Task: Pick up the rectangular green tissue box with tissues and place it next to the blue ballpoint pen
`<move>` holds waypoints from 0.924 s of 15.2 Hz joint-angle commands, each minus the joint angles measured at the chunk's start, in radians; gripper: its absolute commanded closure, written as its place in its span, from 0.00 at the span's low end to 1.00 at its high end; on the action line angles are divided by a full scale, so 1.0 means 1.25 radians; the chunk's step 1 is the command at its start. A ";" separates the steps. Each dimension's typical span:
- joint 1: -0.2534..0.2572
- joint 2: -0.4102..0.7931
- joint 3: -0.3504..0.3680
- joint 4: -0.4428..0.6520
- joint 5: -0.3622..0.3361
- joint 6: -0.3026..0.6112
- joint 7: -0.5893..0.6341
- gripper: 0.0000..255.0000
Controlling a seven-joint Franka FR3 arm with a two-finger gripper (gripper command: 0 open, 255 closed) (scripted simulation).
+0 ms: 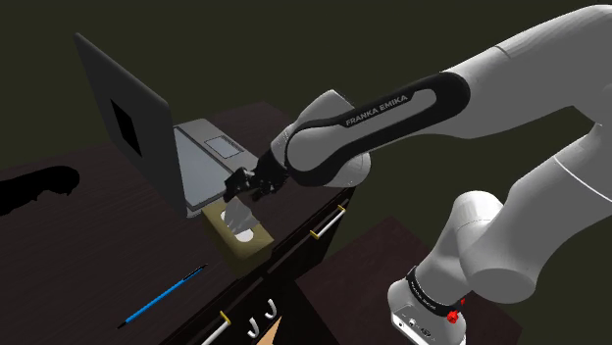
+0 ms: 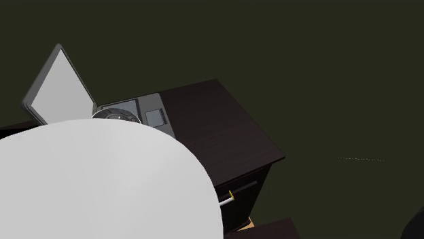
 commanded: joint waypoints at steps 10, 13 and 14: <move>-0.051 -0.138 0.007 -0.043 -0.096 -0.102 0.082 0.00; -0.051 -0.138 0.007 -0.043 -0.096 -0.102 0.082 0.00; -0.051 -0.138 0.007 -0.043 -0.096 -0.102 0.082 0.00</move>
